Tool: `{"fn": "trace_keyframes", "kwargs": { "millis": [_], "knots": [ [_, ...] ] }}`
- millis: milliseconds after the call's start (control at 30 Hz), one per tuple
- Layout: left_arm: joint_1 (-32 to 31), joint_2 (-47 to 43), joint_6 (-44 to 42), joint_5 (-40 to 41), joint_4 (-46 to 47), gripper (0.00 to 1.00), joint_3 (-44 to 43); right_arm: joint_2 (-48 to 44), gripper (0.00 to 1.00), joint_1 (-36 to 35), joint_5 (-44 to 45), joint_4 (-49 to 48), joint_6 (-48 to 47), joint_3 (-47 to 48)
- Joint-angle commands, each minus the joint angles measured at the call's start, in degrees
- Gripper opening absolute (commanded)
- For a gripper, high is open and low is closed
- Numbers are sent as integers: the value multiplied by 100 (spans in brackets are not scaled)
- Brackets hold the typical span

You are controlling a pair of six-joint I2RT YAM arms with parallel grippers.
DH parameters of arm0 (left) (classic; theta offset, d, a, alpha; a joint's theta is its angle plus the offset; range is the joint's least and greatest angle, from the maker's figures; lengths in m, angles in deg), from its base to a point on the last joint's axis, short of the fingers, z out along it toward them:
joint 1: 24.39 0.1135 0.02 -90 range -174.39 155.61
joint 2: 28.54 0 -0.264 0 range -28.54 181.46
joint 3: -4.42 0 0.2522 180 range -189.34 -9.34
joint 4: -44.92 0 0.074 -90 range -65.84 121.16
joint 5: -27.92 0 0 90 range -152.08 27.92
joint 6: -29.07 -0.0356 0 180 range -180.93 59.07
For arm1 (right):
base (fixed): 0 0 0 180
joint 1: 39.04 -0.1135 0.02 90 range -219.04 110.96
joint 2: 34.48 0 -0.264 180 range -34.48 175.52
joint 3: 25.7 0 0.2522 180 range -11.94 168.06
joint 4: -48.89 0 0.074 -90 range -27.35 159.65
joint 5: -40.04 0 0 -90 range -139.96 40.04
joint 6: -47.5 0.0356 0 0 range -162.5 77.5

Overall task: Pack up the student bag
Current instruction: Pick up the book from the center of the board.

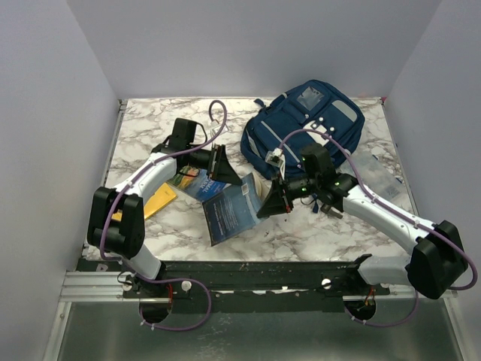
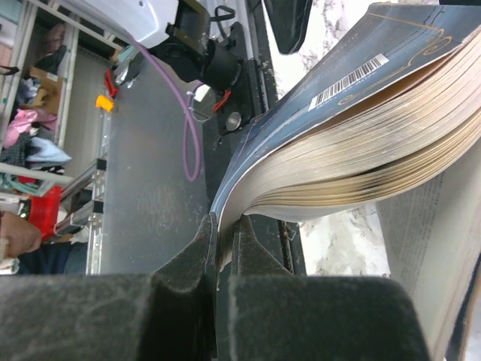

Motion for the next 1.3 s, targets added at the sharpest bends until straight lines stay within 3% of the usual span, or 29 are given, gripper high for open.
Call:
{"fn": "trace_keyframes", "kwargs": {
  "millis": [0, 167, 367, 433, 500, 533, 600, 700, 767, 967, 1100, 1267],
  "knots": [
    [-173, -147, -422, -868, -70, 76, 178, -257, 1, -38, -461, -278, -143, 160],
    [-182, -20, -347, -772, -87, 59, 149, -298, 1, -40, -424, -337, -93, 121],
    [-182, -361, -357, -443, -115, 19, 242, -328, 1, -30, 24, -133, -92, 112],
    [-156, -581, -343, -138, -144, 12, 309, -338, 8, -37, 468, 97, -56, 132],
    [-130, -859, -277, 272, -153, 4, 364, -331, 30, -37, 1088, 609, -54, 211],
    [-136, -1014, -271, 672, -184, 2, 387, -325, 41, -36, 1517, 889, -21, 271],
    [-144, -1412, -394, 1336, -385, 2, 385, -305, 53, -29, 2422, 1535, -20, 396],
    [-243, -2001, -468, 2288, -420, 0, 524, -294, 64, -31, 3195, 2079, -4, 525],
    [-398, -2322, -623, 2632, -430, 0, 651, -311, 66, -31, 3246, 2161, -23, 681],
    [-900, -2686, -1025, 2403, -535, 0, 714, -771, 85, -32, 2609, 1013, -34, 945],
    [-1072, -2777, -1150, 2241, -618, 0, 686, -800, 86, -33, 1930, 229, 6, 1097],
    [-1154, -2876, -1179, 1826, -610, 0, 659, -200, 86, -39, 669, 53, -23, 1391]
  ]
}}
